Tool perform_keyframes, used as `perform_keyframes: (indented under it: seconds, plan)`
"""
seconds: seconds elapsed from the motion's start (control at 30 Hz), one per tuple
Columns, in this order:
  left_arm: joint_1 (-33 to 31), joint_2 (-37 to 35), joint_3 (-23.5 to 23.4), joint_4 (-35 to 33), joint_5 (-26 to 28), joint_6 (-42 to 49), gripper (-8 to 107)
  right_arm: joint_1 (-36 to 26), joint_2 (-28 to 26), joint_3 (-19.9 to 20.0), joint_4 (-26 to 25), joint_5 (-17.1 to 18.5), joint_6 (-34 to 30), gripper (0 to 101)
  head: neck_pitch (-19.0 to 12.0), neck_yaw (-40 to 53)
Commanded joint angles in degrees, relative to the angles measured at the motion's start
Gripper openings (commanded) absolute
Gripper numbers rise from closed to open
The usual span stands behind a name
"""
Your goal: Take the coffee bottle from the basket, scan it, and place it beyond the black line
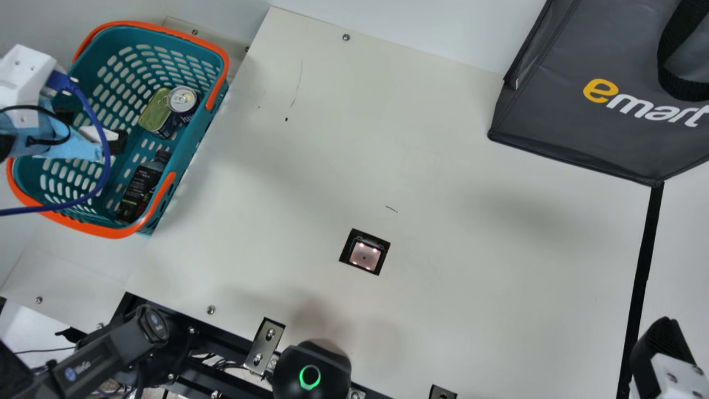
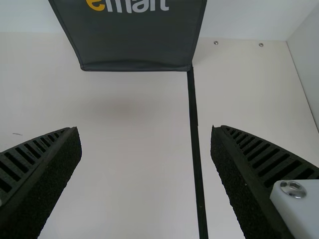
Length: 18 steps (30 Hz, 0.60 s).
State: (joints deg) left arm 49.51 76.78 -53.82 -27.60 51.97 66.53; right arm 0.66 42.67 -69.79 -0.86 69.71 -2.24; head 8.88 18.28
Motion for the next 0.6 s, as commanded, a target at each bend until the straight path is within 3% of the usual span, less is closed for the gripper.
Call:
perform_keyframes:
  seconds: [0.0,0.57]
  plan:
    - [-0.4,1.0,0.5,0.2,-1.1,0.4,90,0.0,0.0,0.0,0.0,0.0,0.0,91,-1.0,0.1]
    - [-6.0,11.7,3.8,-0.8,-13.2,0.1,90,0.0,0.0,0.0,0.0,0.0,0.0,91,-1.0,0.1]
